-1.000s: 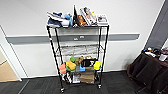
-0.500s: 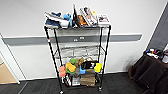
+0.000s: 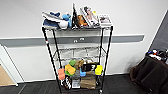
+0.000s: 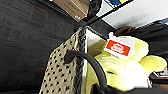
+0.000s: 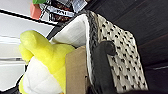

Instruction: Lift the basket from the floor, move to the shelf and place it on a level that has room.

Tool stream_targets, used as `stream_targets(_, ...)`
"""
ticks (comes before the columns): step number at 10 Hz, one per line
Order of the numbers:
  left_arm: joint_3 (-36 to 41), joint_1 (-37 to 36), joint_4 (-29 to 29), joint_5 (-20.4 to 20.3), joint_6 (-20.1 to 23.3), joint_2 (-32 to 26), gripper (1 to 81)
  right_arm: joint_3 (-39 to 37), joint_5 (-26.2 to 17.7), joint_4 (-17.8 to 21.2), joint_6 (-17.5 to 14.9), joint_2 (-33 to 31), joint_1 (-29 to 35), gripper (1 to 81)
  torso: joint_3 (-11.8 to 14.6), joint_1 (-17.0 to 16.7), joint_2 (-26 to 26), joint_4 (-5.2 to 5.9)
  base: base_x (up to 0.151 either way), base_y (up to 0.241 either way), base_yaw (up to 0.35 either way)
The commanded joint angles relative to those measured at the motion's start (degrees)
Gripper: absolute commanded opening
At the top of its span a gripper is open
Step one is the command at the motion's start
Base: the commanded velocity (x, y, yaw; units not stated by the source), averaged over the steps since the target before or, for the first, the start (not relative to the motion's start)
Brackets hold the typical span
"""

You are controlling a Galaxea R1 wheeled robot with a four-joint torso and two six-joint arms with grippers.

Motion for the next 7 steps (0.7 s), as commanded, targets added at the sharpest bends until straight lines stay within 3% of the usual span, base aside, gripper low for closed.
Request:
stream_targets(1, 2.8, -6.2, 0.9, 1.6, -0.1, -1.2, 1.0, 3.7, 1.4, -1.0, 0.1, -1.5, 6.4, 1.0, 0.0, 0.0, 0.0, 0.00, 0.123, 0.000, 0.000)
stream_targets(7, 2.7, -6.0, 1.0, 1.6, -0.1, -1.3, 1.0, 4.0, 1.5, -1.1, 0.1, -1.9, 6.1, 1.0, 0.0, 0.0, 0.0, 0.00, 0.137, 0.000, 0.000)
